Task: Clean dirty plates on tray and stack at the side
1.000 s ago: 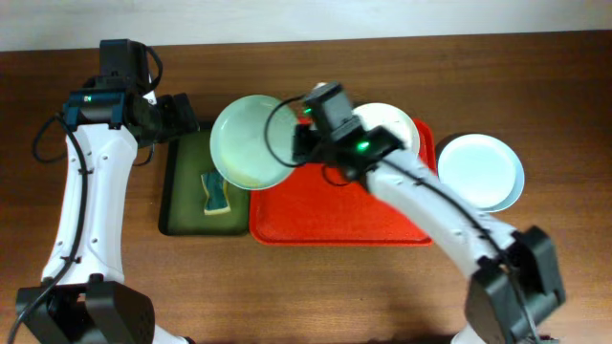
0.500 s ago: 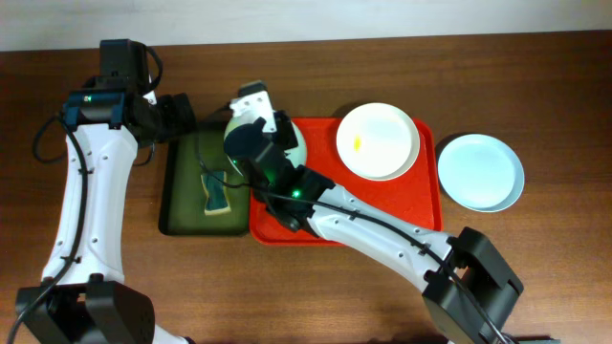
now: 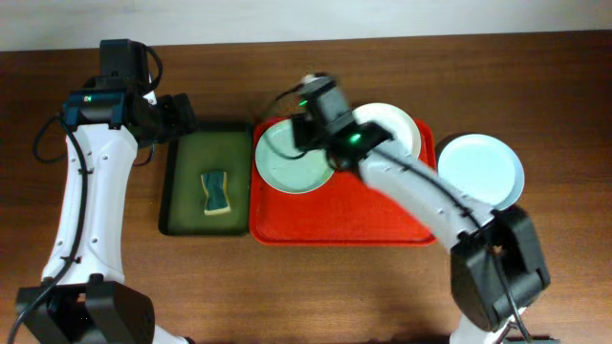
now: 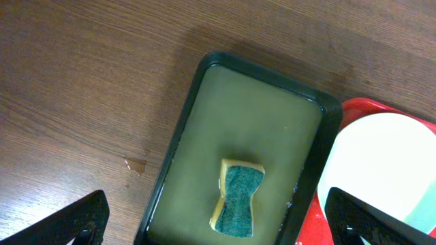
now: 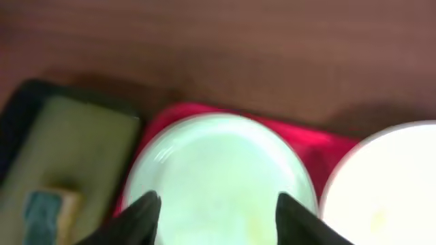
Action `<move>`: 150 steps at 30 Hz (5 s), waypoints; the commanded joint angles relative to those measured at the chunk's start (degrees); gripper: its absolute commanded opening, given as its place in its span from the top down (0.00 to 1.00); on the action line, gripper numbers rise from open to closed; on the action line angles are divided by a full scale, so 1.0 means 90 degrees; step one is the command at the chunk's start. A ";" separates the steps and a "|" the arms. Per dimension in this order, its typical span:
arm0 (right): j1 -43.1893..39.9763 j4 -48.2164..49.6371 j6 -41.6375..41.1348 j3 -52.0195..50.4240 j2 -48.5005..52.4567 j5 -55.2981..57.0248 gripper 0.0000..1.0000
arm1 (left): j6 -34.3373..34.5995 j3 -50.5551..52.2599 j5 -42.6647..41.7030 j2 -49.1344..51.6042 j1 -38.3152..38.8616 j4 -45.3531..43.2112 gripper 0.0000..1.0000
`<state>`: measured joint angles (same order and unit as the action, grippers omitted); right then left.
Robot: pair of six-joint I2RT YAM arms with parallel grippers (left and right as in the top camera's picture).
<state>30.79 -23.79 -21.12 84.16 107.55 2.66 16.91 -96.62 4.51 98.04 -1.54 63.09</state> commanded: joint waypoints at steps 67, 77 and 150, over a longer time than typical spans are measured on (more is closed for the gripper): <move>-0.0214 -0.3980 -0.2011 -0.0041 0.0818 -0.0046 0.66 | -0.0029 -0.0007 -0.0005 0.0015 -0.0015 0.0000 0.01; -0.0214 -0.3990 -0.2011 -0.0041 0.0818 -0.0046 0.66 | -0.0029 -0.0007 -0.0005 0.0015 -0.0015 0.0000 0.01; 0.2079 0.4367 0.3419 0.0614 0.0663 0.4809 0.96 | -0.0029 -0.0007 -0.0005 0.0015 -0.0015 0.0000 0.01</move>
<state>49.19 15.07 7.79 88.40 114.50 43.72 16.91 -96.62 4.51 98.04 -1.54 63.07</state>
